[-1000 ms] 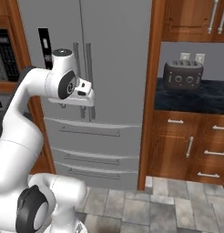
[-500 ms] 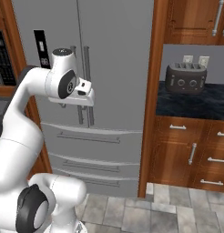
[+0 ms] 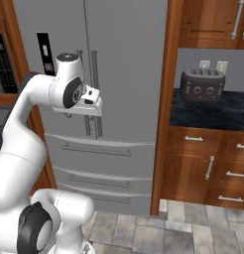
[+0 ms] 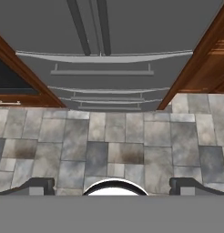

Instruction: Retrieve the steak from the fridge and place it on the saucepan with marinade on the stove.

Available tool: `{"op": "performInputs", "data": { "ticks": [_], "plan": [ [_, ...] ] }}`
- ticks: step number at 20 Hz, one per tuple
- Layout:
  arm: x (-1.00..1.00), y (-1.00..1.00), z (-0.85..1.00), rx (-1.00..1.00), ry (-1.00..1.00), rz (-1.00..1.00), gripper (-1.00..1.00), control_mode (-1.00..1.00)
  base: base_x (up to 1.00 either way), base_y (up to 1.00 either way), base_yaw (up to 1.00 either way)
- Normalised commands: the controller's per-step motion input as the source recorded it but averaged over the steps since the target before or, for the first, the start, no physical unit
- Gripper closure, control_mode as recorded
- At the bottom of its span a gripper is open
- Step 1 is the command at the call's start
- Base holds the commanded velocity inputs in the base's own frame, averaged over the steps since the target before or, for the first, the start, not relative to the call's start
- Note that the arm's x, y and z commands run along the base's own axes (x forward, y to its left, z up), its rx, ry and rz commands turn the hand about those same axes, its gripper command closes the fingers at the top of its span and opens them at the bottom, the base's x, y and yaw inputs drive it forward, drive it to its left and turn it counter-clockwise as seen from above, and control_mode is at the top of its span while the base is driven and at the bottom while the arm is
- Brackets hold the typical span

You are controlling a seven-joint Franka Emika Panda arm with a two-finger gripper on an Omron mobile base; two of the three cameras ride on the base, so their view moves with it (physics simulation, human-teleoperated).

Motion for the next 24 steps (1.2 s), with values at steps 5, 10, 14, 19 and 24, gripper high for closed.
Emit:
{"op": "performInputs", "data": {
  "ticks": [5,10,14,19,24],
  "plan": [
    [0.0,0.0,0.0,0.0,0.0,0.0,-1.0,1.0,0.17,0.0,0.0],
    [0.0,0.0,0.0,0.0,0.0,0.0,-1.0,1.0,0.03,0.0,0.0],
    [0.0,0.0,0.0,0.0,-0.08,0.01,-1.0,-1.0,0.0,0.0,0.0],
    [0.0,0.0,0.0,0.0,-0.39,0.09,-1.0,-1.0,0.0,0.0,0.0],
    [0.01,0.0,0.0,0.0,-0.42,0.05,-1.0,-1.0,0.0,0.0,0.0]
  ]
}}
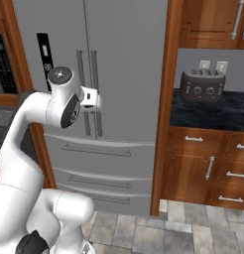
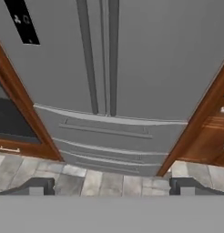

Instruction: Retrieve the steak from the fridge and place it on the saucepan with marinade on the stove.

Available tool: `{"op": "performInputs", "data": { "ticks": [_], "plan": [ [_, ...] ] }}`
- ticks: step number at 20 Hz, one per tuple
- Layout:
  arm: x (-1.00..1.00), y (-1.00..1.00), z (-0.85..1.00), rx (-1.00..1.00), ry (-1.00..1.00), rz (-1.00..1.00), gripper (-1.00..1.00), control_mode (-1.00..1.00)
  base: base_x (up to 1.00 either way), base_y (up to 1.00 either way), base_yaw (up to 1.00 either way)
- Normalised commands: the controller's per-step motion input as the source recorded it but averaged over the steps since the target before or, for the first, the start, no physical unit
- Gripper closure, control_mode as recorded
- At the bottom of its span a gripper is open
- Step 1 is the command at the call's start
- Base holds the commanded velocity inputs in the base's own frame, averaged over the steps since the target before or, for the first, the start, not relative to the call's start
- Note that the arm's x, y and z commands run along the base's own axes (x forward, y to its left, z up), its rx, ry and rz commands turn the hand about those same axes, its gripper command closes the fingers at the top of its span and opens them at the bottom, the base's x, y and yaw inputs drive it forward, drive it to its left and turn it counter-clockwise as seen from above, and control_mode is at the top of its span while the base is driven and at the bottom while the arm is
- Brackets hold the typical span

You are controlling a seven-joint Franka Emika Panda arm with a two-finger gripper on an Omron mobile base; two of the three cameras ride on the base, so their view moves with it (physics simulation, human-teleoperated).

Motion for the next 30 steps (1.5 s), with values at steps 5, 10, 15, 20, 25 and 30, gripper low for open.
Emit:
{"op": "performInputs", "data": {
  "ticks": [5,10,15,20,25,30],
  "plan": [
    [0.12,-0.01,0.02,0.01,-0.34,0.02,-1.0,-1.0,0.0,0.0,0.0],
    [0.41,-0.01,0.14,0.03,-0.22,0.0,-1.0,-1.0,0.0,0.0,0.0],
    [0.1,0.01,0.45,0.0,-0.27,0.01,-1.0,-1.0,0.0,0.0,0.0],
    [0.0,0.12,0.73,0.0,-0.16,0.0,-1.0,-1.0,0.0,0.0,0.0],
    [0.0,0.29,0.62,0.0,-0.05,0.0,-1.0,-1.0,0.0,0.0,0.0],
    [0.0,0.34,0.42,0.0,-0.04,-0.02,-1.0,-1.0,0.0,0.0,0.0]
  ]
}}
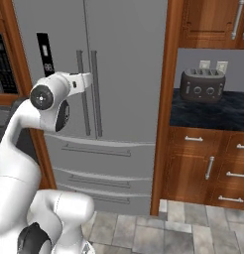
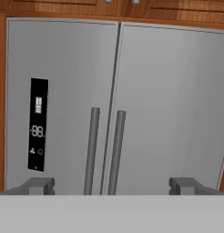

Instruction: Retrieve the steak from the fridge and place it on the saucepan with marinade on the stove.

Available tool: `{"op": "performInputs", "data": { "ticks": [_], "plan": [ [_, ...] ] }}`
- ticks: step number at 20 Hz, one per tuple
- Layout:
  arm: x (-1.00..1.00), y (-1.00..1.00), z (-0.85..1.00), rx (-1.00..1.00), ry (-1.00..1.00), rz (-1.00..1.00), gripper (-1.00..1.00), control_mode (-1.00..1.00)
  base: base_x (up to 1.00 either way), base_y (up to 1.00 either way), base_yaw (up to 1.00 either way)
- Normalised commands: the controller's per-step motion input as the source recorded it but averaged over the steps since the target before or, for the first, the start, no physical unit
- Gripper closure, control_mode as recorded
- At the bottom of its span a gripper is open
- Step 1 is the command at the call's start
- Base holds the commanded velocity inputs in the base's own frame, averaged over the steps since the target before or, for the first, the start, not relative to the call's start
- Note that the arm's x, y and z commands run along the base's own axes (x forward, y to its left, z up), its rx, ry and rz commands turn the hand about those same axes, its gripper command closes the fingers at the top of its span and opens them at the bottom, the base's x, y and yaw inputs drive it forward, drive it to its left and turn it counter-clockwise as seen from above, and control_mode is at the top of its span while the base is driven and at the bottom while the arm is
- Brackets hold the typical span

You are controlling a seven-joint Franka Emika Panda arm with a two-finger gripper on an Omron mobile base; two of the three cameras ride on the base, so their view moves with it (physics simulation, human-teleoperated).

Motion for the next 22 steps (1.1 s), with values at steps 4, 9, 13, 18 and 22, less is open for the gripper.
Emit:
{"op": "performInputs", "data": {
  "ticks": [4,9,13,18,22],
  "plan": [
    [0.0,0.24,0.26,0.0,-0.01,-0.03,-1.0,-1.0,0.0,0.0,0.0],
    [0.0,0.19,0.0,0.01,-0.02,-0.02,-1.0,-1.0,0.0,0.0,0.0],
    [0.0,-0.04,0.0,0.01,-0.08,-0.07,-1.0,-1.0,0.0,0.0,0.0],
    [0.0,-0.11,0.0,0.04,-0.1,-0.09,-1.0,-1.0,0.0,0.0,0.0],
    [0.03,-0.05,0.0,0.0,-0.04,-0.01,-1.0,-1.0,0.0,0.0,0.0]
  ]
}}
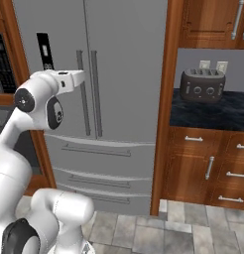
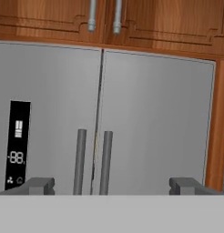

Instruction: Retrieve the steak from the fridge and place it on the saucepan with marinade on the stove.

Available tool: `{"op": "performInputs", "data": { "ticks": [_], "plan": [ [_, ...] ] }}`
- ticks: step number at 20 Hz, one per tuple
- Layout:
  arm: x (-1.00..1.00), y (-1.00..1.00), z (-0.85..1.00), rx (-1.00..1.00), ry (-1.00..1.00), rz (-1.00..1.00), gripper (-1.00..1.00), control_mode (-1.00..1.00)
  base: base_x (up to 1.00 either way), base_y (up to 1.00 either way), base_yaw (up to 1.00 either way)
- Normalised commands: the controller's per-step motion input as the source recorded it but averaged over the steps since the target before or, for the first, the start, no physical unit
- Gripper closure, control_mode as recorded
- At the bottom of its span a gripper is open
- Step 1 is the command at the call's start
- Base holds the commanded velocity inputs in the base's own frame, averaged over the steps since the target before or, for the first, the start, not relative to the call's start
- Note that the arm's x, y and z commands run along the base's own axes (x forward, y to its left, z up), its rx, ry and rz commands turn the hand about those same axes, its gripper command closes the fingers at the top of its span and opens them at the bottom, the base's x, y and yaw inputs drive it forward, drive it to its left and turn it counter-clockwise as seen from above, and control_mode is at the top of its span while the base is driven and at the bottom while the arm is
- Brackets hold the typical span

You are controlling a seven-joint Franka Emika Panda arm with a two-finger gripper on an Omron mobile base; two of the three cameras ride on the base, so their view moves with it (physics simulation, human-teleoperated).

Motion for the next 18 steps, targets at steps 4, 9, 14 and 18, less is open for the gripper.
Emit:
{"op": "performInputs", "data": {
  "ticks": [4,9,14,18],
  "plan": [
    [0.07,-0.14,-0.01,0.0,0.0,0.0,-1.0,-1.0,0.0,0.0,0.0],
    [0.23,-0.03,-0.03,0.0,-0.01,0.0,-1.0,-1.0,0.0,0.0,0.0],
    [0.26,0.0,0.0,0.0,-0.02,0.0,-1.0,-1.0,0.0,0.0,0.0],
    [0.26,0.0,0.0,0.0,-0.01,0.0,-1.0,-1.0,0.0,0.0,0.0]
  ]
}}
